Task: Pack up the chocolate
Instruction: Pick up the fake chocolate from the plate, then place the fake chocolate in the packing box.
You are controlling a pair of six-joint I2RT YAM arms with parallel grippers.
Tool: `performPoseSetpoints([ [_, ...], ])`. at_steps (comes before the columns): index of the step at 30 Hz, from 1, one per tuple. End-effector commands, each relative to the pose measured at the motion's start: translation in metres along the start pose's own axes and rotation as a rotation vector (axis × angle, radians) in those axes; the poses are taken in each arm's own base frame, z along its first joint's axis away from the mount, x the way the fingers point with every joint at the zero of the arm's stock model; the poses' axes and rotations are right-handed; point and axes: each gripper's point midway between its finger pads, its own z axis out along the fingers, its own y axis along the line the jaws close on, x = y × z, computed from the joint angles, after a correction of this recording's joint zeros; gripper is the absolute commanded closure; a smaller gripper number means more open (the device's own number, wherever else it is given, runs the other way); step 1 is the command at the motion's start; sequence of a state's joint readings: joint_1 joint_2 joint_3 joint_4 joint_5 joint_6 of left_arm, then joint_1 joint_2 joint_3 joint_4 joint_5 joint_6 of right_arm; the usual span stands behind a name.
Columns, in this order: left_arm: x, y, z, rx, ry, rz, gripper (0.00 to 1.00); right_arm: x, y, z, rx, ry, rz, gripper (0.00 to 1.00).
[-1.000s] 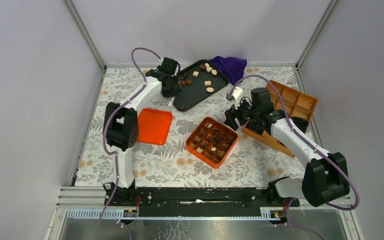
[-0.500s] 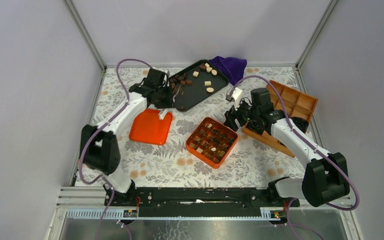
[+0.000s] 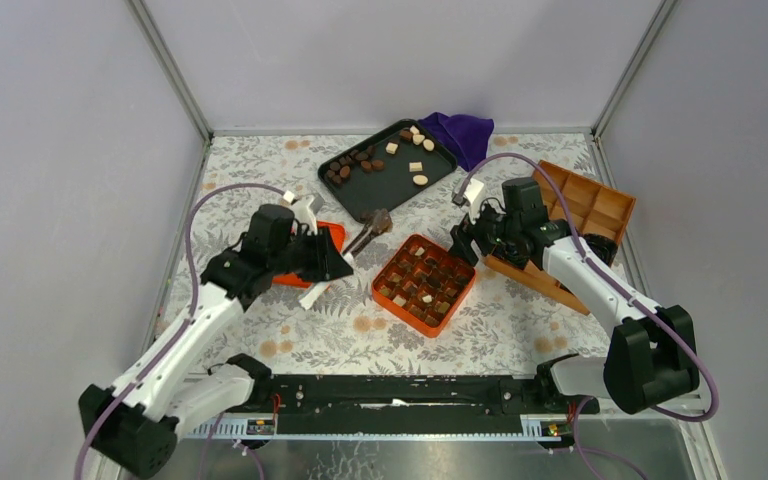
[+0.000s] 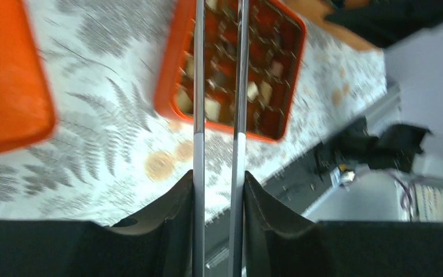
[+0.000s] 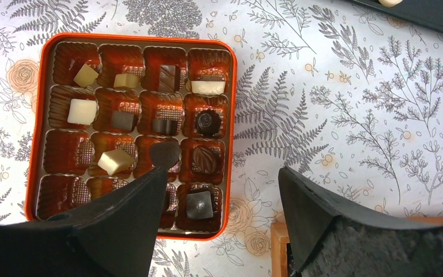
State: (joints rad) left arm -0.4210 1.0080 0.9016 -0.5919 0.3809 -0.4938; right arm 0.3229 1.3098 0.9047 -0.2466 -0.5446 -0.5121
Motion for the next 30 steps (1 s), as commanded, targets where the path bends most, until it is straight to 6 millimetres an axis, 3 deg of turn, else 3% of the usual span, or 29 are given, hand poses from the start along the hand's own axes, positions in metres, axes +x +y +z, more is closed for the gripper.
performPoseSetpoints([
  [1,0.04,-0.043,-0.017,0.186,0.036,-0.018,1.0,-0.016,-0.004,-0.009,0.007,-0.055,-0.025,0.22],
  [7,0.101,-0.062,-0.032,0.266,0.097,-0.064,1.0,-0.011,-0.008,-0.008,0.017,-0.044,-0.013,0.22],
  [15,0.138,-0.074,-0.028,0.269,0.174,-0.049,1.0,-0.007,-0.01,-0.006,0.018,-0.03,-0.004,0.22],
  [30,0.137,-0.077,-0.002,0.144,0.198,0.064,1.0,-0.003,-0.01,-0.004,0.008,-0.023,0.002,0.22],
])
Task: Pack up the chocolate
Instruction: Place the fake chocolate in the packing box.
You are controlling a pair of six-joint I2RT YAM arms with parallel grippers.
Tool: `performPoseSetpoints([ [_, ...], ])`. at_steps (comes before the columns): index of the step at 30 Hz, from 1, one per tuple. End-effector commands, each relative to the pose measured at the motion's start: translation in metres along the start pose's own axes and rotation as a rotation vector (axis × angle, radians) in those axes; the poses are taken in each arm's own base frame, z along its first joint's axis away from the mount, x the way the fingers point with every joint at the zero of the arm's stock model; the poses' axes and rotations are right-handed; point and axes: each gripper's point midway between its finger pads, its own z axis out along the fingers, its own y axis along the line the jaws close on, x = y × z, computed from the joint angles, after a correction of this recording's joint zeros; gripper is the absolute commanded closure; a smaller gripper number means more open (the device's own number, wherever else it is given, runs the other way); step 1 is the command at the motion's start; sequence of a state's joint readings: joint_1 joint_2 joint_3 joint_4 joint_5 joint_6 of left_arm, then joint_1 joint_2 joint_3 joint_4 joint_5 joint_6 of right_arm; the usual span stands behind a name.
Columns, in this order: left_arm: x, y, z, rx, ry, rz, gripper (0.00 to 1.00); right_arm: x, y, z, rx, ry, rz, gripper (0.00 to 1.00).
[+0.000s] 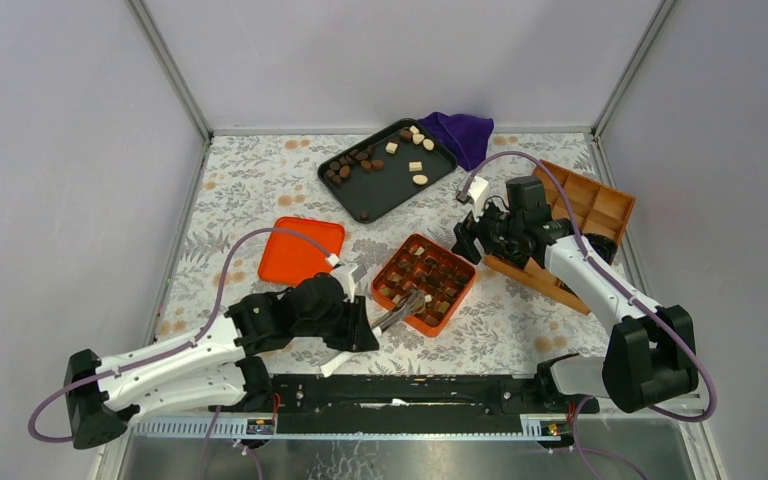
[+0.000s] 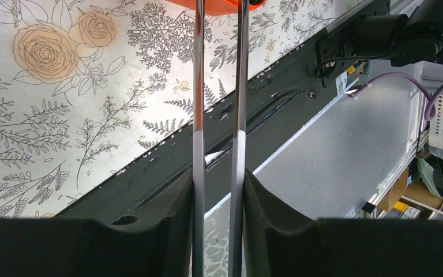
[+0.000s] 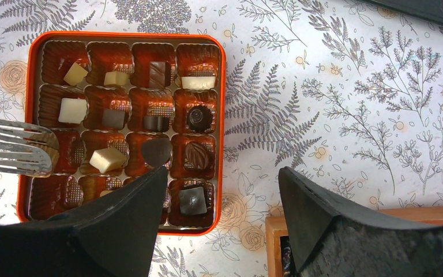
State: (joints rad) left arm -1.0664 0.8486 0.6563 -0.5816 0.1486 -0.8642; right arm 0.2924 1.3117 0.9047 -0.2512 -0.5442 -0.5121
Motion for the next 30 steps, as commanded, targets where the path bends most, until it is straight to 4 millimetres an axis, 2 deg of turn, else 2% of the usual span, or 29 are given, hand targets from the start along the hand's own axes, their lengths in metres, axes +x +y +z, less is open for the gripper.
performPoseSetpoints([
  [1,-0.027,-0.023,-0.004,0.051,-0.096,0.049,1.0,-0.008,-0.001,0.0,-0.014,-0.029,-0.02,0.22],
  [5,-0.025,-0.019,-0.001,0.03,-0.079,0.047,0.99,-0.008,-0.001,0.0,-0.016,-0.029,-0.019,0.22],
  [14,-0.025,-0.014,-0.002,-0.005,-0.074,0.056,0.75,-0.008,0.0,0.0,-0.017,-0.03,-0.02,0.22],
  [20,-0.026,-0.013,0.0,-0.02,-0.067,0.067,0.63,-0.009,0.0,0.0,-0.017,-0.03,-0.021,0.22],
  [30,-0.032,-0.012,-0.002,-0.049,-0.084,0.08,0.58,-0.009,0.001,-0.001,-0.019,-0.033,-0.022,0.21],
])
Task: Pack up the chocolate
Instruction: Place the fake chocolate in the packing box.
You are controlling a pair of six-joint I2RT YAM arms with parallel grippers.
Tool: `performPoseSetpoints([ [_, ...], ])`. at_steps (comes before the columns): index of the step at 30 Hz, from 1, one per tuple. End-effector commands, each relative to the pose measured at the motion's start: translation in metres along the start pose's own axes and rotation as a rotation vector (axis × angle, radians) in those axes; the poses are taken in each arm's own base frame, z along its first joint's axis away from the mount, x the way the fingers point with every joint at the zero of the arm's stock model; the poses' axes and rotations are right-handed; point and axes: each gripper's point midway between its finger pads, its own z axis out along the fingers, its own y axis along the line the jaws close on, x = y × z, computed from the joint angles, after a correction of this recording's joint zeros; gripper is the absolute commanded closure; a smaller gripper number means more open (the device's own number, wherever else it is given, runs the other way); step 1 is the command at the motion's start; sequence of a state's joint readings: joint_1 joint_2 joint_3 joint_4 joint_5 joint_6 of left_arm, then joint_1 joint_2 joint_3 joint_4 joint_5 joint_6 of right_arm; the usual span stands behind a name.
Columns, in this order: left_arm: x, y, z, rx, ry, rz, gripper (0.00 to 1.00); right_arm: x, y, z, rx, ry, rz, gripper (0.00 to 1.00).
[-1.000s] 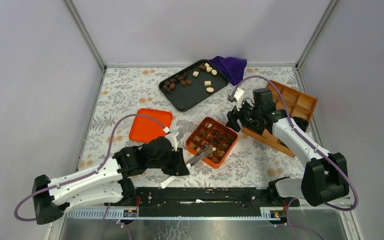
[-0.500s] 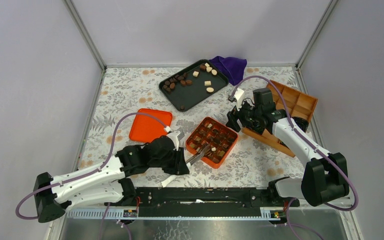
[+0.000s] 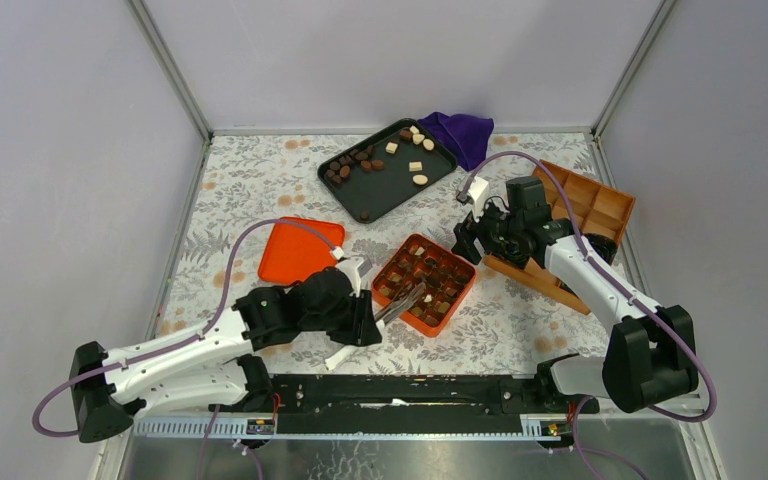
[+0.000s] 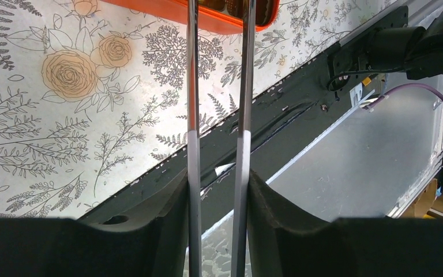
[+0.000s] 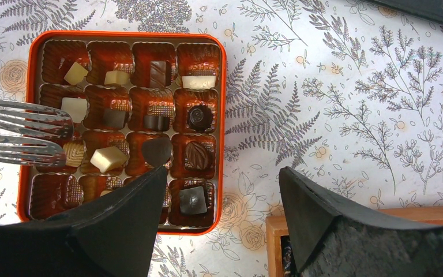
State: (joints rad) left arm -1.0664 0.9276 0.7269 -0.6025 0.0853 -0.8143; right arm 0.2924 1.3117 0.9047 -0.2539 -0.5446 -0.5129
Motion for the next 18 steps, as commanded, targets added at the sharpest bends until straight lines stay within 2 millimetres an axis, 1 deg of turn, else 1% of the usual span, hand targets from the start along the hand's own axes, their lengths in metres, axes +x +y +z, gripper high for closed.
performPoseSetpoints([
  [1,-0.018,-0.011,-0.008,0.011,-0.064,0.032,0.58,-0.01,0.0,-0.001,-0.018,-0.036,-0.024,0.21],
  [4,-0.028,-0.013,-0.014,-0.006,-0.099,0.042,0.59,-0.011,0.0,-0.002,-0.017,-0.038,-0.025,0.21],
  [9,-0.061,-0.019,-0.023,-0.043,-0.179,0.082,0.61,-0.011,0.0,-0.002,-0.018,-0.04,-0.024,0.21],
  [12,-0.082,-0.016,-0.022,-0.063,-0.193,0.091,0.62,-0.012,0.001,-0.003,-0.017,-0.042,-0.026,0.21],
  [16,-0.121,-0.004,-0.024,-0.086,-0.238,0.091,0.62,-0.013,0.001,-0.003,-0.017,-0.045,-0.027,0.21],
  [18,-0.148,0.012,-0.025,-0.117,-0.267,0.071,0.62,-0.013,0.002,-0.004,-0.019,-0.047,-0.028,0.21],
])
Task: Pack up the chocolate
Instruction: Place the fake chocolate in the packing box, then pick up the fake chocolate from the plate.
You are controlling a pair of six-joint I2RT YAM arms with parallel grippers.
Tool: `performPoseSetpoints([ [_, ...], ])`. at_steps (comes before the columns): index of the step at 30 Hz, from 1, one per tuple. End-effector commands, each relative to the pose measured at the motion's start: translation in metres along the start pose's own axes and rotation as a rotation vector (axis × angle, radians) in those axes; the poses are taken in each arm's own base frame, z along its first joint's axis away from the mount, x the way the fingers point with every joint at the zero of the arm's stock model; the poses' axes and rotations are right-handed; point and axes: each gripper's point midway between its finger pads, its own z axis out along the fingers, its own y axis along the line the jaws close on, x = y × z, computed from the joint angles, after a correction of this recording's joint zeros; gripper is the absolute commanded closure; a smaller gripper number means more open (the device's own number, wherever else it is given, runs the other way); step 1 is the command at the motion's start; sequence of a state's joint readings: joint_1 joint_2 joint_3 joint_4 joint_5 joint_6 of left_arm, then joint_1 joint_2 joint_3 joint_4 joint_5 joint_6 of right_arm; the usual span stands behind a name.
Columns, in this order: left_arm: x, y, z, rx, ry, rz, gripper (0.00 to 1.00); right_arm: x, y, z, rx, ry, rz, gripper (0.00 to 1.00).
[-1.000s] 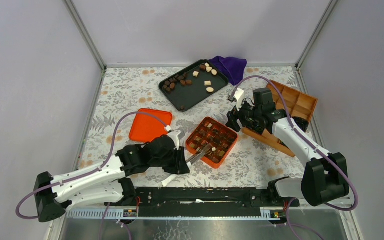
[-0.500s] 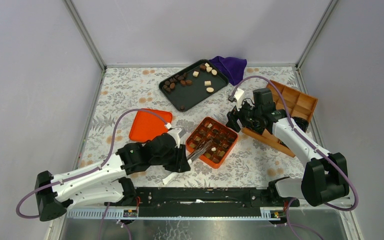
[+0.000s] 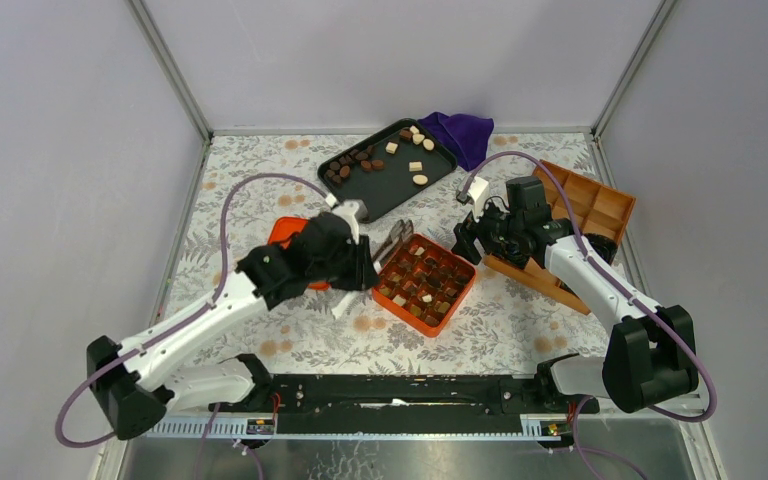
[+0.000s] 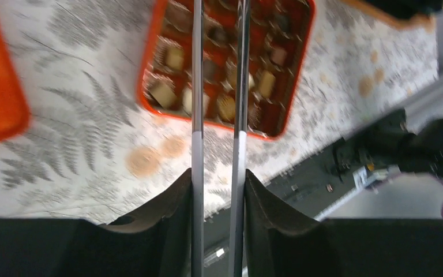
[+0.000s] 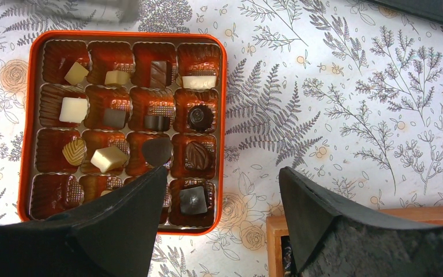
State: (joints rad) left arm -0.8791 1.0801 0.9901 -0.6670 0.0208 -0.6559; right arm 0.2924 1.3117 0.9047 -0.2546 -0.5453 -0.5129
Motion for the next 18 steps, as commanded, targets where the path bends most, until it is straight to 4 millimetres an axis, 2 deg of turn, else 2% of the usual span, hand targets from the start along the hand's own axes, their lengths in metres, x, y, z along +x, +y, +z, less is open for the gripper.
performPoseSetpoints([
  [1,-0.065,0.021,0.003,-0.025,-0.115,0.034,0.62,-0.014,0.001,-0.004,-0.017,-0.048,-0.029,0.21],
  [4,-0.104,0.052,0.01,-0.106,-0.164,0.003,0.62,-0.014,0.001,-0.004,-0.016,-0.049,-0.029,0.21],
  [8,-0.141,0.089,0.028,-0.191,-0.162,-0.026,0.62,-0.014,0.001,-0.004,-0.018,-0.048,-0.028,0.21],
  [13,-0.167,0.127,0.053,-0.266,-0.126,-0.082,0.61,-0.016,0.002,-0.005,-0.02,-0.054,-0.032,0.21],
  [18,-0.19,0.149,0.067,-0.352,-0.136,-0.099,0.61,-0.016,0.003,-0.004,-0.025,-0.055,-0.032,0.21],
])
